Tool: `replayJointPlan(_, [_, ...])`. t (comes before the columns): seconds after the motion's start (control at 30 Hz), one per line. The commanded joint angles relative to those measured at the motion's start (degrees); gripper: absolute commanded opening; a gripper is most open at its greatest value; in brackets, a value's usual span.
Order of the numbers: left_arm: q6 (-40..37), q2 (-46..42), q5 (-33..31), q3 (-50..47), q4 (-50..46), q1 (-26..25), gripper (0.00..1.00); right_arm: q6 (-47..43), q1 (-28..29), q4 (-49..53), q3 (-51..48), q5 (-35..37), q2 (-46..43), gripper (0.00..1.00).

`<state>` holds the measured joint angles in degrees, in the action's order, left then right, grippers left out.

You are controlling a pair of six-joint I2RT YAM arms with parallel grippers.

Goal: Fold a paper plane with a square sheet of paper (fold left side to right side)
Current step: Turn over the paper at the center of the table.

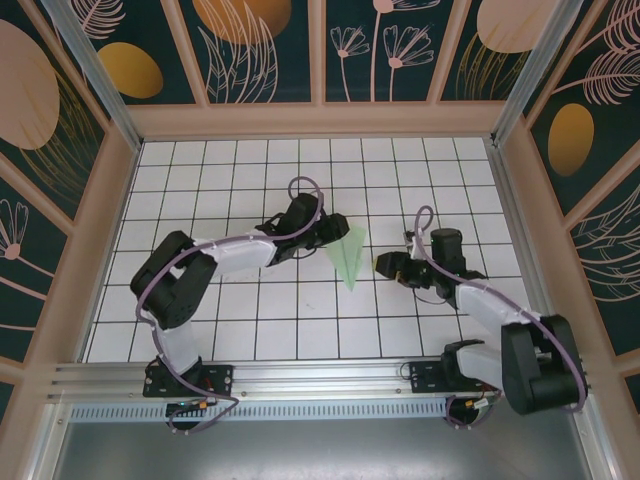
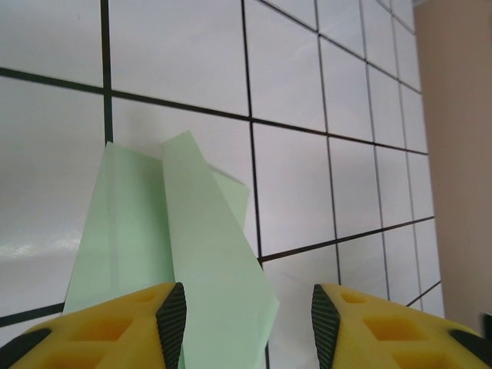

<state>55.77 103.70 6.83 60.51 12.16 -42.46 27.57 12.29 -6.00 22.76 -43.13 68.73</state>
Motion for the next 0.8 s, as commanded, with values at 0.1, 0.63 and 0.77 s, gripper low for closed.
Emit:
replayJointPlan(0.1, [-1.0, -7.3, -4.0, -4.4, -1.5, -0.4, 0.52, 0.9, 1.7, -9.2, 6.1, -1.6, 10.2, 0.54])
replayJointPlan(0.63, [-1.1, -12.9, -6.0, -8.4, -2.9, -0.3, 0.54, 1.3, 7.5, -11.3, 16.3, 2.9, 28.6, 0.36])
replayJointPlan(0.77, [-1.1, -14.6, -5.7, -8.9, -2.8, -0.3, 0.54, 0.5, 7.3, -13.3, 16.3, -0.7, 28.0, 0.11])
